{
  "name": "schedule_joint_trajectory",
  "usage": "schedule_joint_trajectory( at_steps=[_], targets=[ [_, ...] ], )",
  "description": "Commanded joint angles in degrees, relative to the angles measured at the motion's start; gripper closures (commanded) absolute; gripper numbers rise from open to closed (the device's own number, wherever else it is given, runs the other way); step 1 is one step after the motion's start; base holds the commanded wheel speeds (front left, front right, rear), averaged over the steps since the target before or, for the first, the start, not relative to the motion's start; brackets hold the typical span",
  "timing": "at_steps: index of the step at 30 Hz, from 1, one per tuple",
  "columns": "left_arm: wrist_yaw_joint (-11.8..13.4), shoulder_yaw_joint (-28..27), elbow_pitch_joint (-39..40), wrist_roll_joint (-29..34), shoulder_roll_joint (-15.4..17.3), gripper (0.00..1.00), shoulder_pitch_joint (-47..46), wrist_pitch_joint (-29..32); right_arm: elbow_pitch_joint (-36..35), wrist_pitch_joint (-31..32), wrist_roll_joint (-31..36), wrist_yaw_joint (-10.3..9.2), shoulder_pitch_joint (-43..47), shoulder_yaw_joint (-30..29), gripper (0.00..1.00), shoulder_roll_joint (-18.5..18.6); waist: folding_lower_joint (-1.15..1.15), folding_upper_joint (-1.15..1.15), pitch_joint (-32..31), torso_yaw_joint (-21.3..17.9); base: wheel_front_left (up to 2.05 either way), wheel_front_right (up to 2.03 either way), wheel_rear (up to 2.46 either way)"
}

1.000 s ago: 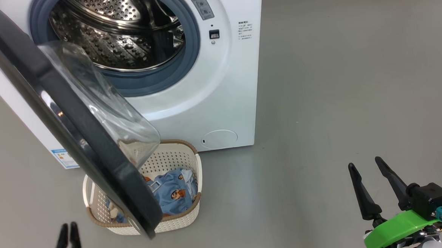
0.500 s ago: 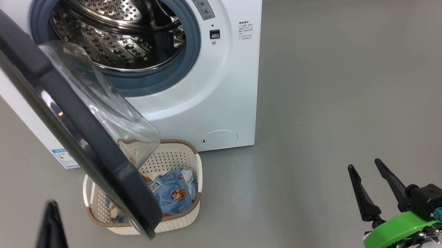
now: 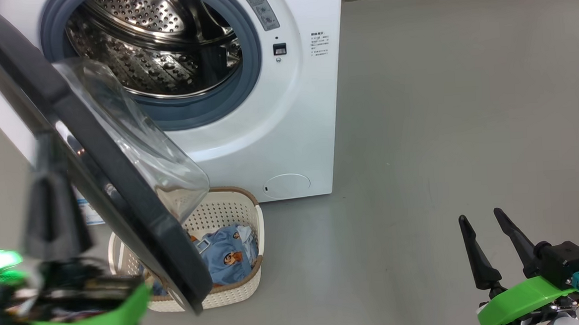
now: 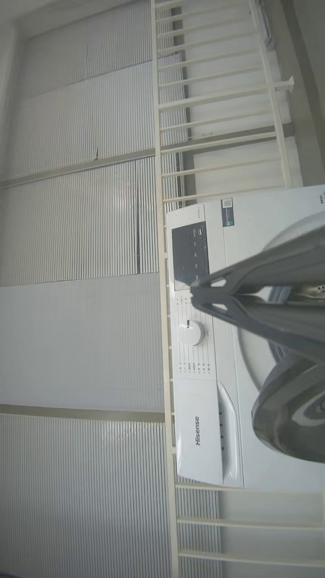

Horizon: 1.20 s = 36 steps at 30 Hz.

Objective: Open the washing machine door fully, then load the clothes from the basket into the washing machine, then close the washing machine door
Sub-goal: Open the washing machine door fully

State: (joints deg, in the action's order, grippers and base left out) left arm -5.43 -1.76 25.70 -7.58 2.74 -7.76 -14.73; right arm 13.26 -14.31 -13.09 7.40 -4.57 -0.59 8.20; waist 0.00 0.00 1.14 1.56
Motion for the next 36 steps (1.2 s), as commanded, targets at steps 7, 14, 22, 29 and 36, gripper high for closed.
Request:
schedule_joint_trajectory(
  at_steps=[7,14,22,29,36],
  targets=[
    [-1.51,12.12,-0.64,-0.14,0.67,1.0,-5.54,-0.13,-1.23,-0.69,0.19,0.09,-1.25,1.24,0.0,-0.19,0.0,0.0,0.19,-0.65,0.0,0.0,0.0],
    [-1.62,22.3,-5.67,-1.63,0.33,1.0,-2.52,-0.16,-0.89,-0.69,0.36,0.09,-0.72,1.0,0.0,0.11,0.0,0.0,-0.01,-0.92,0.0,0.0,0.0],
    [-1.73,28.91,-14.78,-2.23,0.26,1.0,1.88,-0.23,-0.68,-0.69,0.39,0.09,-0.69,1.14,0.0,0.31,0.0,0.0,0.01,-0.32,0.0,0.0,0.0],
    [-1.27,27.43,-20.84,-2.75,0.23,1.0,2.55,-0.26,-0.65,-0.69,0.26,0.09,-0.68,1.19,0.0,0.38,0.0,0.0,0.35,0.24,0.0,0.0,0.0],
    [-1.04,25.5,-26.37,-2.3,0.22,1.0,2.46,-0.26,-0.75,-0.69,0.21,0.09,-0.84,1.36,0.0,0.48,0.0,0.0,1.12,0.42,0.0,0.0,0.0]
  ],
)
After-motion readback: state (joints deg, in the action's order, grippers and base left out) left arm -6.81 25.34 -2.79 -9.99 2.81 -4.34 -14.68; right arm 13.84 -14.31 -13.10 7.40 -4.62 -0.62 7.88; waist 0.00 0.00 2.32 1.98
